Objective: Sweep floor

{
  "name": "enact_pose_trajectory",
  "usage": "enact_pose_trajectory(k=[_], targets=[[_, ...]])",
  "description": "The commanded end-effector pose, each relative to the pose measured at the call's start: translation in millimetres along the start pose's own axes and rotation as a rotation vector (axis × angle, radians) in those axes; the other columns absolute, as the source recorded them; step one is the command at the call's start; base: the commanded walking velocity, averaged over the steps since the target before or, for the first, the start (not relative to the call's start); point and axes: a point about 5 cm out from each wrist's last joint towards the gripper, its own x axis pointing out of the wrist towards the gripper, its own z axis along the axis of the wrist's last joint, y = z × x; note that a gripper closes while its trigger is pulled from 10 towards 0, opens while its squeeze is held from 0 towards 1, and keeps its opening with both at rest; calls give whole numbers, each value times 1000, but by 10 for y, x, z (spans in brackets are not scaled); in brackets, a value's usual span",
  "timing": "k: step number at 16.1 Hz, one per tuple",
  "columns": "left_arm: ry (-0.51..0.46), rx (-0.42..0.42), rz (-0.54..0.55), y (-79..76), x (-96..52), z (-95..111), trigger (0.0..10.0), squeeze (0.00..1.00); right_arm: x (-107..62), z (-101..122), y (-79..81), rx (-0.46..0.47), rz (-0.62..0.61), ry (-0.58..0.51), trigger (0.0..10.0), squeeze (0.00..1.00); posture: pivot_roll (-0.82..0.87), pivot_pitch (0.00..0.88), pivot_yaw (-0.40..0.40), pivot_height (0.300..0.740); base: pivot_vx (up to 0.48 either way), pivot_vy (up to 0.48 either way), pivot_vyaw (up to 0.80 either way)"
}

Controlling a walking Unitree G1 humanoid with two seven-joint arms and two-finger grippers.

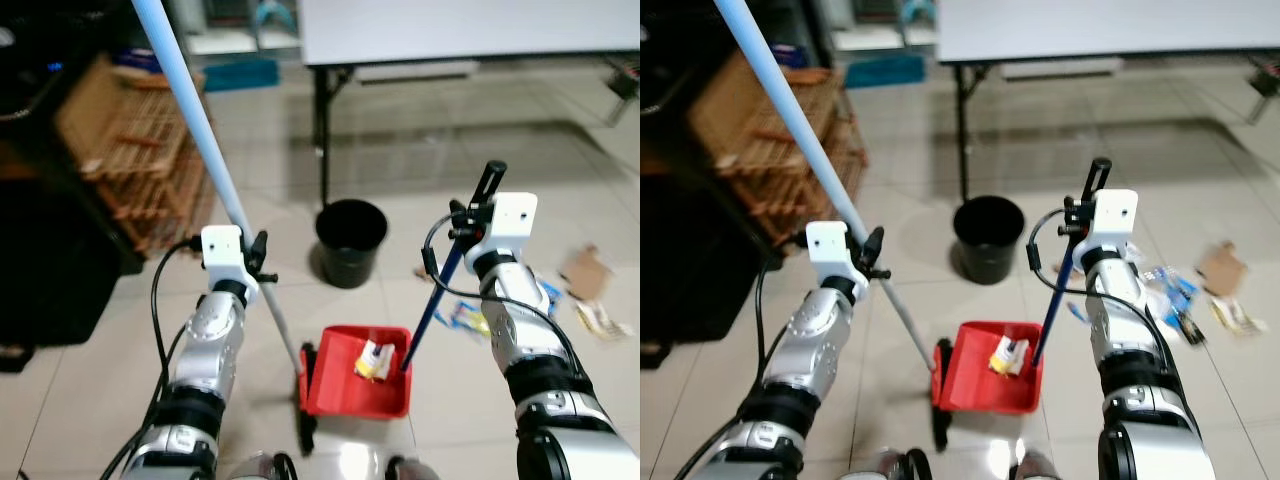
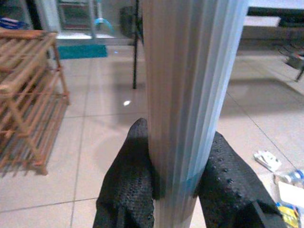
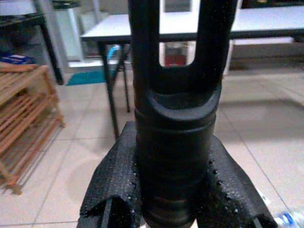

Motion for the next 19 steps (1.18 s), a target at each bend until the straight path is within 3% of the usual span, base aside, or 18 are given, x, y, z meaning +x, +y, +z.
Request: enact_pose_trajectory(k=[1,7,11,19], targets=[[-31,-17,-16,-34,10,66,10000,0,11,81,-14,35,-20,-41,10000,0,-244,102,87,740,0,0,-800],[-52,1,4,39,-14,131,10000,0,-16,57,8,49,-25,-42,10000,0,-233,119,101,740,0,0,-800],[-113,19,69,180,-36,285,10000,0,-41,48,0,41,-28,-46,10000,0,-230,127,108,740,78,0,0],[-143,30,85,216,-85,424,10000,0,-53,110,0,45,-33,-70,10000,0,-222,145,119,740,432,0,0]])
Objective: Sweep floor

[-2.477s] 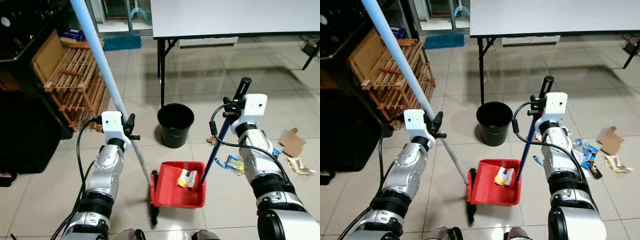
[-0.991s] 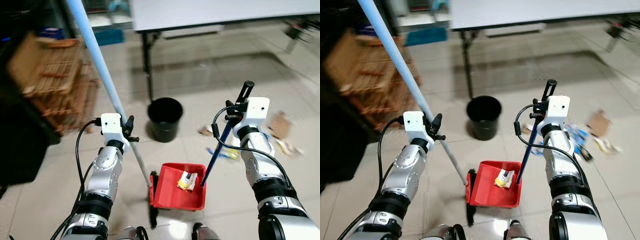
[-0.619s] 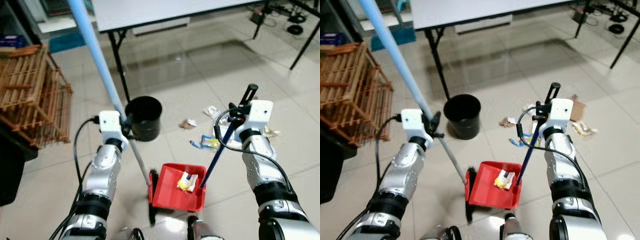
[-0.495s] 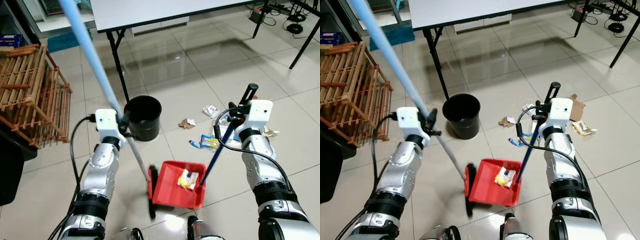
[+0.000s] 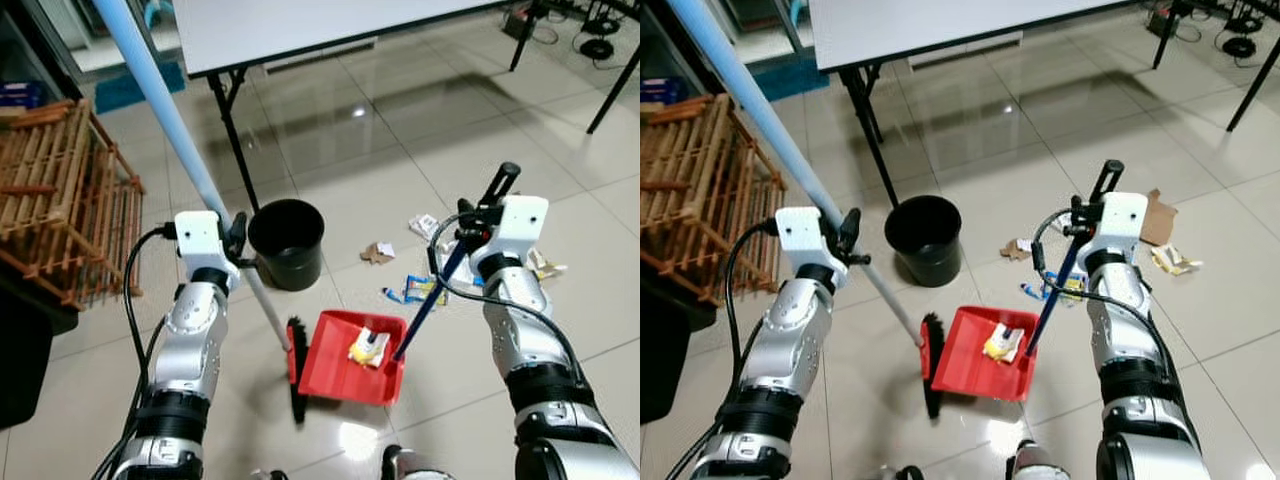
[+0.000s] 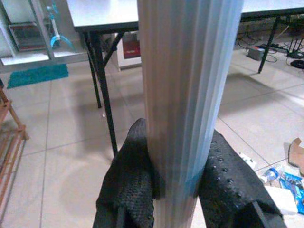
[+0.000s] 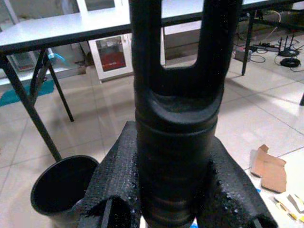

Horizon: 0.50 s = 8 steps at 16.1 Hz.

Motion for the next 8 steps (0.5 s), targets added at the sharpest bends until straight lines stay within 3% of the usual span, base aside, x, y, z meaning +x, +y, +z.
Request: enact_pose_trajectory(k=[1,4,8], targets=[[-51,-3,21,50,-8,145,10000,0,3,83,14,22,1,-36,10000,0,-221,148,119,740,446,0,0],[-110,-10,21,17,-16,377,10000,0,8,308,11,11,19,-107,10000,0,-220,155,122,740,445,0,0],[-130,-22,15,-14,-30,475,10000,0,-3,436,100,11,48,-147,10000,0,-218,160,123,740,423,0,0]])
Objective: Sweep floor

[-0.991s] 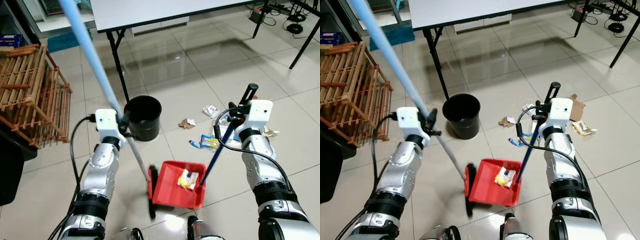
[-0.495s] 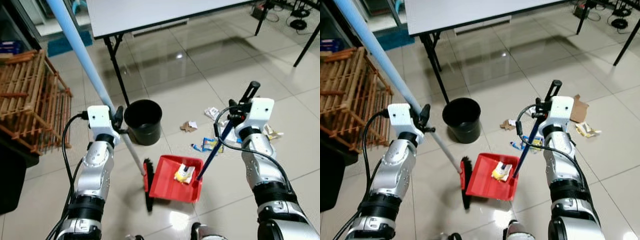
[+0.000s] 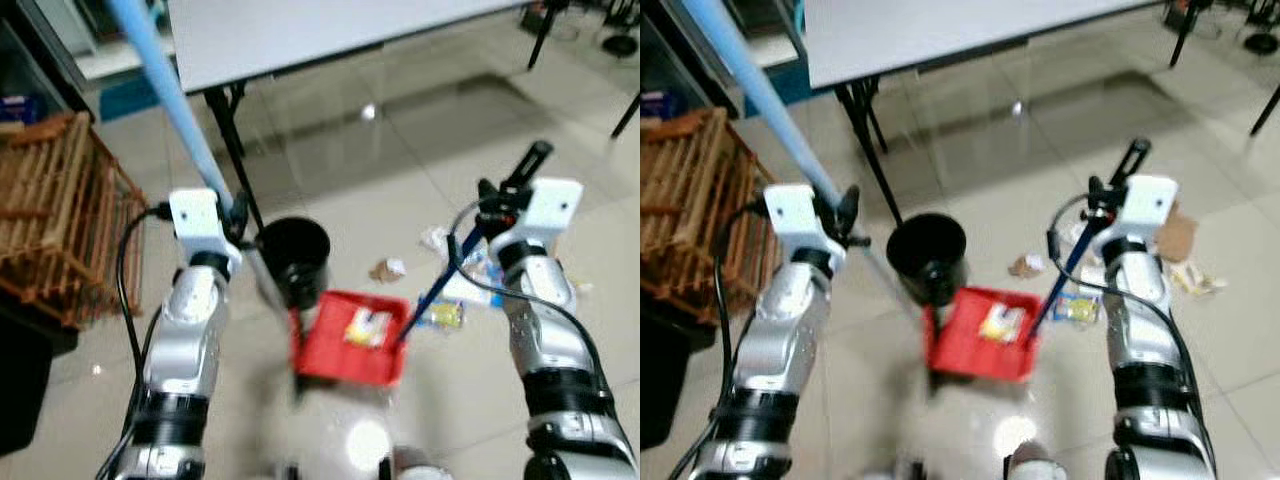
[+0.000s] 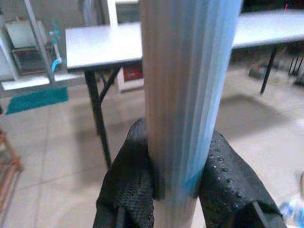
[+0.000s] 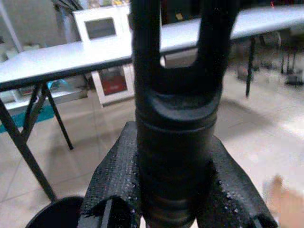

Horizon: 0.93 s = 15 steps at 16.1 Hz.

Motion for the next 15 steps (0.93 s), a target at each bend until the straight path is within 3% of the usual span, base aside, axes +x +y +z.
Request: enact_pose_trajectory(k=[1,15], targets=[[-35,1,36,110,-13,97,10000,0,37,106,136,26,39,-45,10000,0,-217,161,122,740,382,0,0],[-10,-6,39,95,-50,72,10000,0,21,109,144,30,41,-31,10000,0,-216,164,121,740,18,0,0]])
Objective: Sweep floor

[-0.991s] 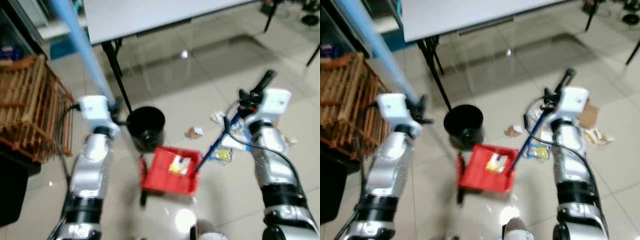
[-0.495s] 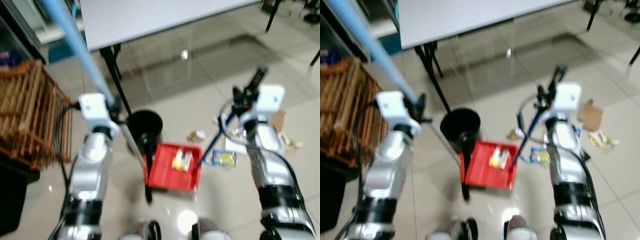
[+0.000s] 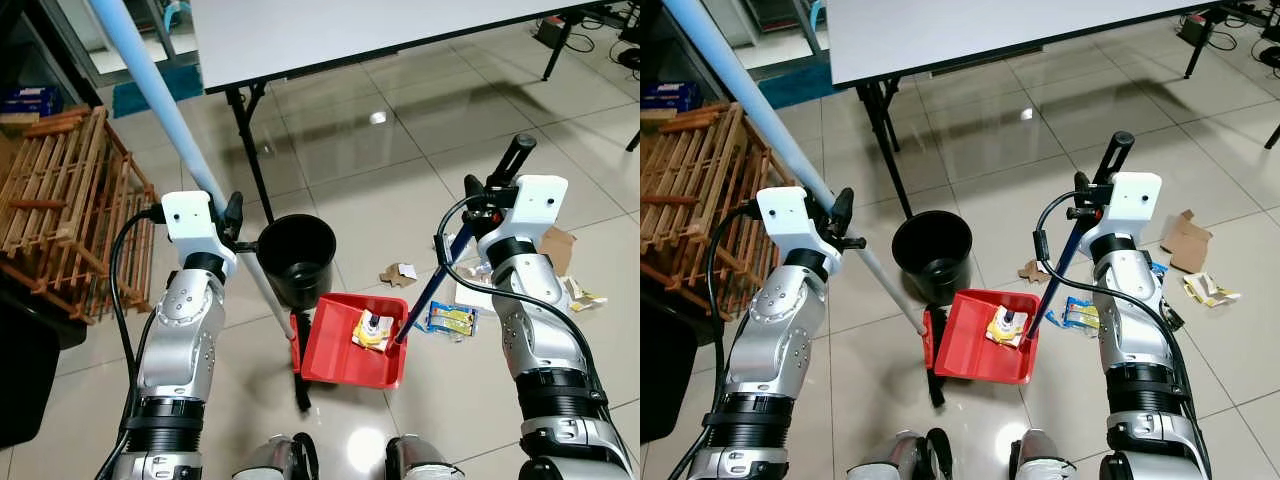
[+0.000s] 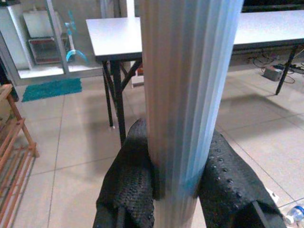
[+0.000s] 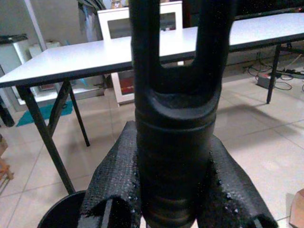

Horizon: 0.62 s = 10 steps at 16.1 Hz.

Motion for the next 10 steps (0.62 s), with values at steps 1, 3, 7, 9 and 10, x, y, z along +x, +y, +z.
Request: enact_pose_trajectory(k=[1,3,7,9,10], targets=[[-51,-3,8,26,-2,107,10000,0,35,108,53,22,18,-46,10000,0,-216,164,121,740,0,0,0],[-51,-3,8,26,-2,107,10000,0,35,108,53,22,18,-46,10000,0,-216,164,121,740,0,0,0],[7,255,195,515,-250,-88,10000,0,81,214,-127,-15,-7,-57,10000,0,-181,164,127,740,0,0,0],[37,282,205,594,-304,-191,10000,0,88,211,-108,-15,-4,-58,10000,0,-178,163,125,740,0,0,0],[40,285,206,602,-310,-204,10000,0,90,212,-105,-14,-3,-58,10000,0,-178,163,125,740,0,0,0]])
